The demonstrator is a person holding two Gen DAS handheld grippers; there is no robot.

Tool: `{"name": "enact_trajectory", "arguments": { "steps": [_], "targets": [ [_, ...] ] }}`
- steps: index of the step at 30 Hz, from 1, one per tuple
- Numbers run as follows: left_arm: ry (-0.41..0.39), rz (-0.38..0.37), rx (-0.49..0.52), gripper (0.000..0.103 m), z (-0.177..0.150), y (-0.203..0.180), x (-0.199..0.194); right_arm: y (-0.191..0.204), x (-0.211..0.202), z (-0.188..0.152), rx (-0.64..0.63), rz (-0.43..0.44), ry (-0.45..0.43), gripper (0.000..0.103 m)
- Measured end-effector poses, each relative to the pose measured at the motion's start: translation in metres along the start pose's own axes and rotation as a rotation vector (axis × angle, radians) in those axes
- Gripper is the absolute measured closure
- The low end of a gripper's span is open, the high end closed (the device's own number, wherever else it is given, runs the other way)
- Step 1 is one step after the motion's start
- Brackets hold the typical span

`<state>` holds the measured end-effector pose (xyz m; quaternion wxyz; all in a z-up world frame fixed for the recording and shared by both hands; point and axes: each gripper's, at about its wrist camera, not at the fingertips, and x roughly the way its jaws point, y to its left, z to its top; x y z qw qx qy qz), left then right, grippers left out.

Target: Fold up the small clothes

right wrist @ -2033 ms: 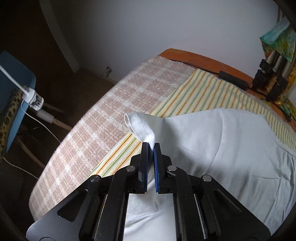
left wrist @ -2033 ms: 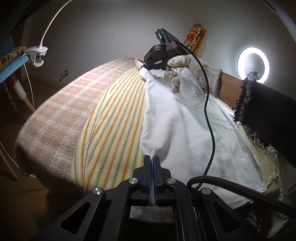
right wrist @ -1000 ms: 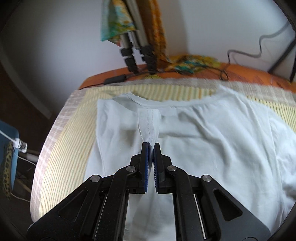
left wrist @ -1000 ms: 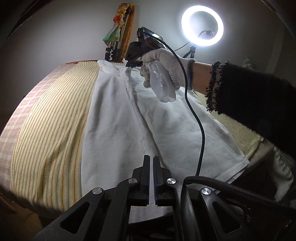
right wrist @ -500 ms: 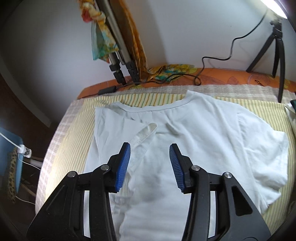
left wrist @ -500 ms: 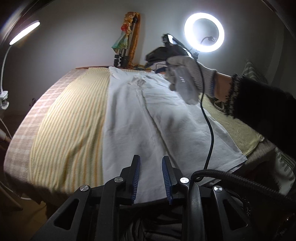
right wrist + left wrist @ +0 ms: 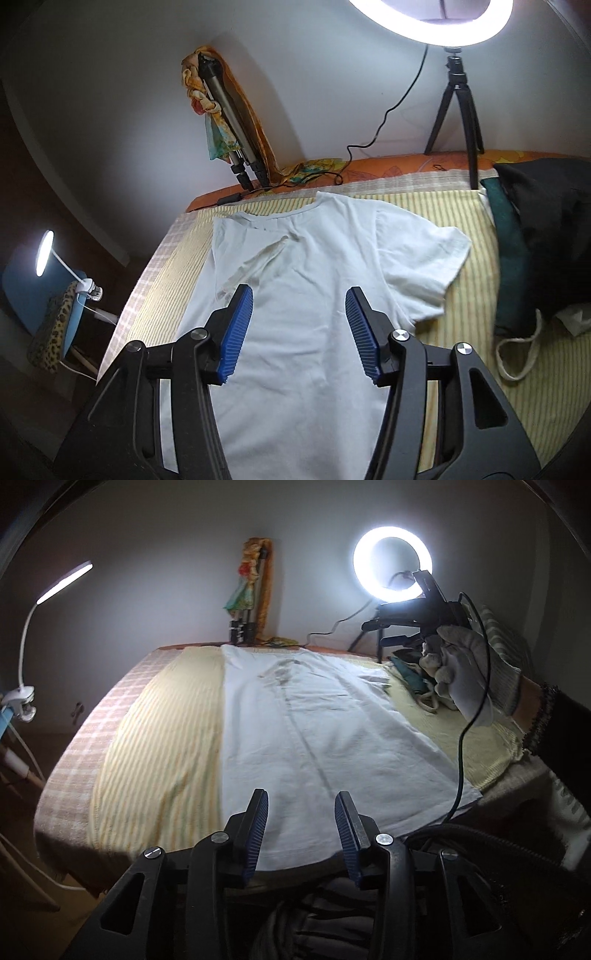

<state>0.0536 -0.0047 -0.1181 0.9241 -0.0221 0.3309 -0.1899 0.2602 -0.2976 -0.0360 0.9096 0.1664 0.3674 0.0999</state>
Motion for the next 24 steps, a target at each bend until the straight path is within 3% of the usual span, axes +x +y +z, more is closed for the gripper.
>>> {"name": "enact_trajectory", "arguments": {
  "steps": [8, 11, 14, 24],
  "targets": [
    [-0.009, -0.111, 0.077, 0.064, 0.014, -0.067, 0.022, -0.055, -0.065, -0.029, 0.039, -0.041, -0.043, 0.045],
    [0.0, -0.162, 0.107, 0.058, 0.02, -0.095, 0.032, -0.077, -0.082, -0.037, 0.071, -0.049, -0.057, 0.044],
    [0.026, -0.217, 0.167, 0.053, 0.022, -0.13, 0.044, -0.093, -0.094, -0.044, 0.1, -0.049, -0.072, 0.043],
    [0.141, -0.276, 0.327, 0.048, 0.019, -0.232, 0.102, -0.131, -0.125, -0.06, 0.114, -0.031, -0.09, 0.043]
  ]
}}
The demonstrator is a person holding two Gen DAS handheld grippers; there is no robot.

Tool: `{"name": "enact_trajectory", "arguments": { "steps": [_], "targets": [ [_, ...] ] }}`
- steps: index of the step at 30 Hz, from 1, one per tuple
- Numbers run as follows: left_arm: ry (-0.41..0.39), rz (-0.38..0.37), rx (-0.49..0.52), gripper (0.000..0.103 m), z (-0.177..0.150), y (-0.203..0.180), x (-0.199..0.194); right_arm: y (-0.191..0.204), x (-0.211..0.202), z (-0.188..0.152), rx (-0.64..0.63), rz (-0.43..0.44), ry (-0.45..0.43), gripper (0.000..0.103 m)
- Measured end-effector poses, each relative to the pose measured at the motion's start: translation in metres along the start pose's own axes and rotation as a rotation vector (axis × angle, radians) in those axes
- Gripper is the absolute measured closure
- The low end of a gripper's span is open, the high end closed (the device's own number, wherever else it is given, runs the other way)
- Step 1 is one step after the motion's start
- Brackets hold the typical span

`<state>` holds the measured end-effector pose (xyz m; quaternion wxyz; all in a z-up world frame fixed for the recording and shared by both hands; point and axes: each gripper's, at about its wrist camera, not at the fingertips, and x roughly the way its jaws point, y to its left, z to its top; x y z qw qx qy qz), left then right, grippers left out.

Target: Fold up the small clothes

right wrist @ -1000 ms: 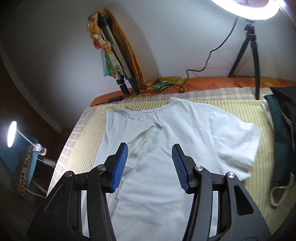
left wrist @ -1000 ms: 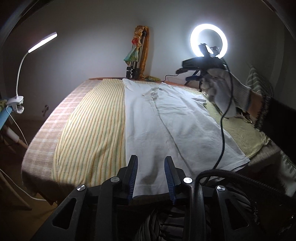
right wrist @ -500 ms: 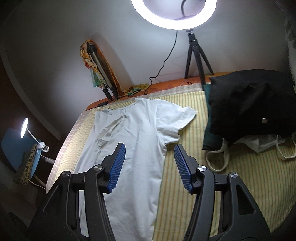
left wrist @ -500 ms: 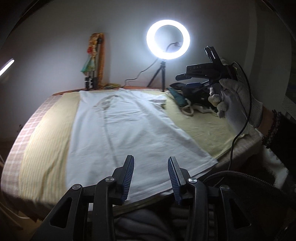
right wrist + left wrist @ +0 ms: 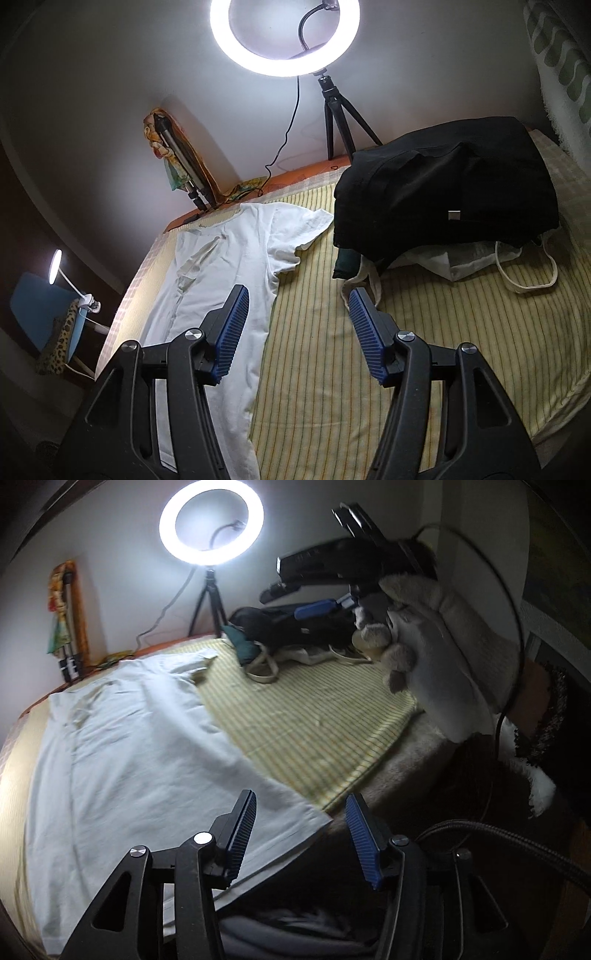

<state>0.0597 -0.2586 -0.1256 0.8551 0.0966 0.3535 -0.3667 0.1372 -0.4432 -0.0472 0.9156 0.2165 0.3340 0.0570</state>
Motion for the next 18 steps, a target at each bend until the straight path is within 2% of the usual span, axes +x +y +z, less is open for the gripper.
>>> {"name": "enact_trajectory", "arguments": {
  "steps": [4, 7, 11, 13, 15, 16, 18],
  "targets": [
    [0.051, 0.003, 0.02, 0.048, 0.0, -0.016, 0.027, -0.016, -0.006, 0.001, 0.007, 0.0, 0.0, 0.043],
    [0.092, 0.044, 0.028, 0.048, -0.004, -0.016, 0.041, -0.026, -0.005, 0.003, 0.014, 0.002, 0.004, 0.043],
    [0.116, 0.058, -0.002, 0.05, -0.007, -0.005, 0.054, -0.034, 0.009, 0.005, 0.039, 0.024, 0.024, 0.043],
    [0.134, 0.054, -0.008, 0.055, -0.009, -0.001, 0.061, -0.036, 0.022, 0.005, 0.05, 0.038, 0.043, 0.043],
    [0.149, 0.047, -0.013, 0.067, -0.01, 0.002, 0.067, -0.036, 0.036, 0.006, 0.058, 0.053, 0.066, 0.043],
    [0.145, 0.045, -0.011, 0.068, -0.011, 0.003, 0.068, -0.036, 0.043, 0.007, 0.063, 0.062, 0.078, 0.043],
    [0.133, 0.04, -0.004, 0.083, -0.01, 0.006, 0.07, -0.034, 0.057, 0.007, 0.079, 0.087, 0.102, 0.043]
  ]
}}
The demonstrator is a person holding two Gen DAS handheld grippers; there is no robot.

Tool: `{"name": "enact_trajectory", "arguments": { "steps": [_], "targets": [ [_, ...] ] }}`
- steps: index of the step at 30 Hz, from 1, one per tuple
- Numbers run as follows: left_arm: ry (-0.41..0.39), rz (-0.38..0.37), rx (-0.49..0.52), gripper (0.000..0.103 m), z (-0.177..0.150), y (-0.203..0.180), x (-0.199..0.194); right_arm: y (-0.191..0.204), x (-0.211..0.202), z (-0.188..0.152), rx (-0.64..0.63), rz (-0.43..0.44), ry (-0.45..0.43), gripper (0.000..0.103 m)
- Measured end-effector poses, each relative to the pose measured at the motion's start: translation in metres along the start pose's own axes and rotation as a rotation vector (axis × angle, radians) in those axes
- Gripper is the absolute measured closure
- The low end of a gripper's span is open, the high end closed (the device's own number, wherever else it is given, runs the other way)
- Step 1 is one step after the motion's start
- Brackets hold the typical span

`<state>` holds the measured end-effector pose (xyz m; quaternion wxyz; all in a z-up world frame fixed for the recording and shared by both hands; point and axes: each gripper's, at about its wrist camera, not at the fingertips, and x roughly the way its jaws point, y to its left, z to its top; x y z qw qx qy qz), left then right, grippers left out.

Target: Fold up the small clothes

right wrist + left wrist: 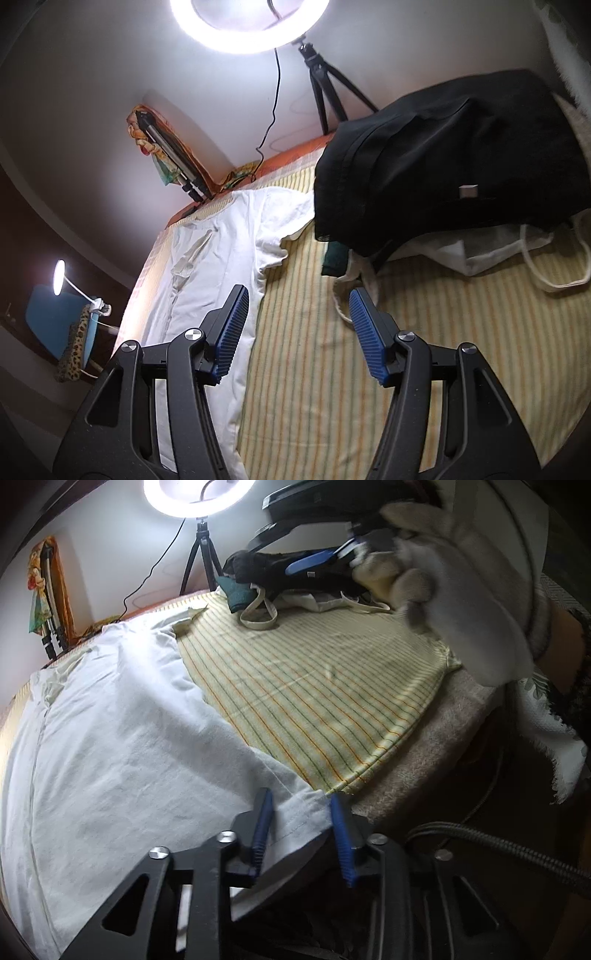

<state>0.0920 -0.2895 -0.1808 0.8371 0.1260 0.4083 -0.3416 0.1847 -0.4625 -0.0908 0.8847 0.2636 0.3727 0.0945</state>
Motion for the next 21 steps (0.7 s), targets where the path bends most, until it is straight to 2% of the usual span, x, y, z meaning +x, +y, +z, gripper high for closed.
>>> {"name": "enact_trajectory", "arguments": {
  "steps": [2, 3, 7, 10, 16, 21],
  "targets": [
    [-0.009, -0.037, -0.026, 0.095, -0.001, 0.006, -0.002, 0.001, 0.014, 0.002, 0.013, 0.02, 0.022, 0.043],
    [-0.013, -0.052, -0.058, 0.097, -0.001, 0.013, -0.004, 0.002, 0.021, 0.003, 0.019, 0.029, 0.032, 0.043],
    [-0.049, -0.105, -0.199, 0.099, -0.005, 0.04, -0.023, 0.012, 0.051, 0.005, 0.023, 0.067, 0.081, 0.043],
    [-0.081, -0.116, -0.27, 0.099, -0.007, 0.054, -0.038, 0.018, 0.077, 0.006, 0.025, 0.079, 0.119, 0.043],
    [-0.119, -0.13, -0.289, 0.099, -0.006, 0.058, -0.052, 0.022, 0.131, 0.015, 0.097, 0.036, 0.178, 0.043],
    [-0.115, -0.163, -0.309, 0.099, -0.009, 0.06, -0.052, 0.015, 0.158, 0.028, 0.172, -0.035, 0.14, 0.043]
  ]
}}
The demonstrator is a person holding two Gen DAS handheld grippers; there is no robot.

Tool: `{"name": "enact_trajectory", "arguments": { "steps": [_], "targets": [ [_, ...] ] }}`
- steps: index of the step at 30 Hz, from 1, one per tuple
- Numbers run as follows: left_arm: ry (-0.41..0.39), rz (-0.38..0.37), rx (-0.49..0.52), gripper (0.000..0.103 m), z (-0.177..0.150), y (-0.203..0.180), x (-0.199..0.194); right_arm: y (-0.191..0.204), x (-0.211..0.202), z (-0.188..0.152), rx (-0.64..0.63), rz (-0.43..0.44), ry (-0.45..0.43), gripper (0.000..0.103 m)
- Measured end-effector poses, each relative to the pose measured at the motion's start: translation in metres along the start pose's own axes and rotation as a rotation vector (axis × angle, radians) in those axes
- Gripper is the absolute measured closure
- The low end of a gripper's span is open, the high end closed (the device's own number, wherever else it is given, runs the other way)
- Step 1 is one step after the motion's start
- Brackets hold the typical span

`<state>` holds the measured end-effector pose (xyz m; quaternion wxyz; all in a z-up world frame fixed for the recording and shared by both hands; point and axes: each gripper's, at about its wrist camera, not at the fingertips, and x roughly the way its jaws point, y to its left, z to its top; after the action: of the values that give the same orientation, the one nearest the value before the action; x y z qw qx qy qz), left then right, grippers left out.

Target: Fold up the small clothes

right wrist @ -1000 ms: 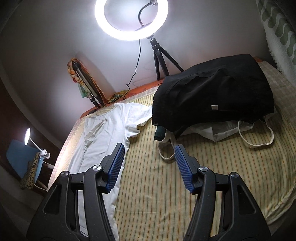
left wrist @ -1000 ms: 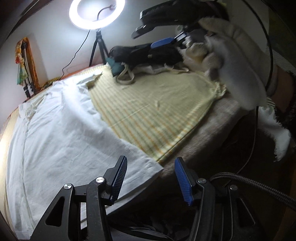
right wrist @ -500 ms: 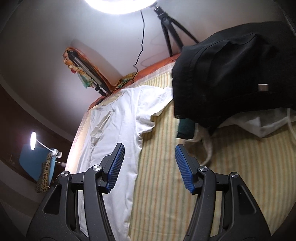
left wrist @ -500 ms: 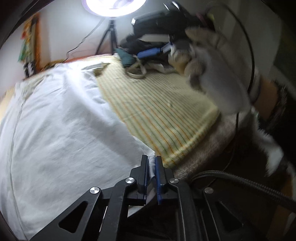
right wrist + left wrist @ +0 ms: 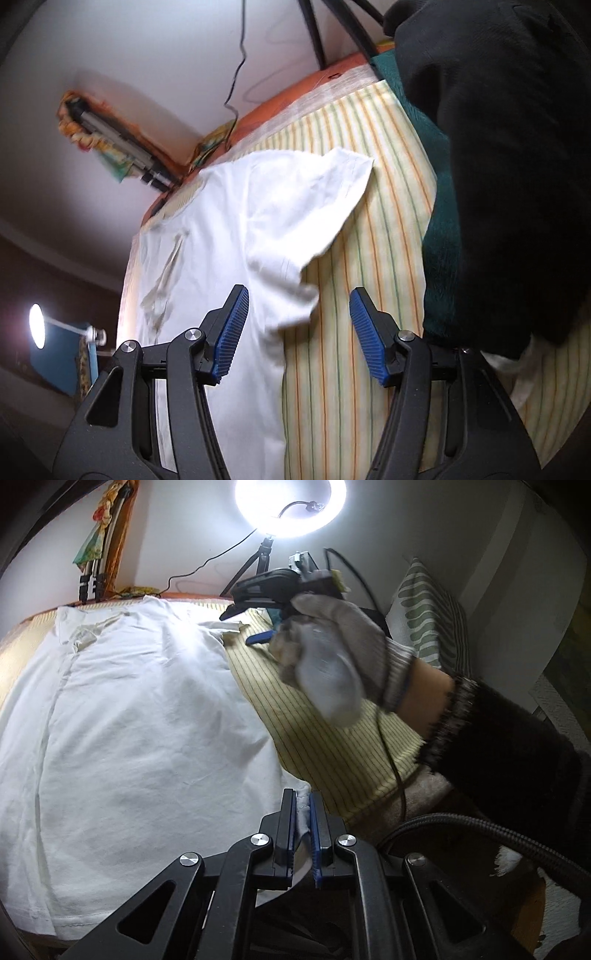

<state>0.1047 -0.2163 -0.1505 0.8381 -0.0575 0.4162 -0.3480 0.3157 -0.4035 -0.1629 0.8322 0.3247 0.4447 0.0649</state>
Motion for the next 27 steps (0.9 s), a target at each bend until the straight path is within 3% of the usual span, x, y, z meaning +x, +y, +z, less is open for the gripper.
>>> {"name": "enact_trajectory", "arguments": {
  "steps": [3, 5, 7, 9, 13, 18, 27],
  "targets": [
    [0.002, -0.01, -0.002, 0.099, 0.0, 0.003, 0.001, 0.005, 0.01, 0.008, 0.006, -0.011, -0.032, 0.043],
    [0.002, -0.022, -0.009, 0.099, 0.004, 0.009, 0.003, 0.013, 0.018, 0.011, -0.028, -0.039, -0.04, 0.06],
    [-0.004, -0.03, -0.018, 0.099, 0.004, 0.012, 0.001, 0.022, 0.027, 0.014, -0.073, -0.085, -0.03, 0.088],
    [-0.012, -0.039, -0.032, 0.099, 0.004, 0.019, -0.001, 0.028, 0.029, 0.018, -0.099, -0.104, -0.029, 0.094],
    [-0.041, -0.056, -0.073, 0.099, 0.002, 0.033, -0.012, 0.051, 0.023, 0.023, -0.167, -0.121, -0.07, 0.098],
    [-0.069, -0.077, -0.126, 0.099, -0.003, 0.049, -0.025, 0.103, 0.022, 0.017, -0.343, -0.206, -0.088, 0.098],
    [-0.124, -0.07, -0.231, 0.099, -0.025, 0.078, -0.055, 0.193, 0.046, -0.012, -0.579, -0.25, -0.055, 0.098]
  ]
}}
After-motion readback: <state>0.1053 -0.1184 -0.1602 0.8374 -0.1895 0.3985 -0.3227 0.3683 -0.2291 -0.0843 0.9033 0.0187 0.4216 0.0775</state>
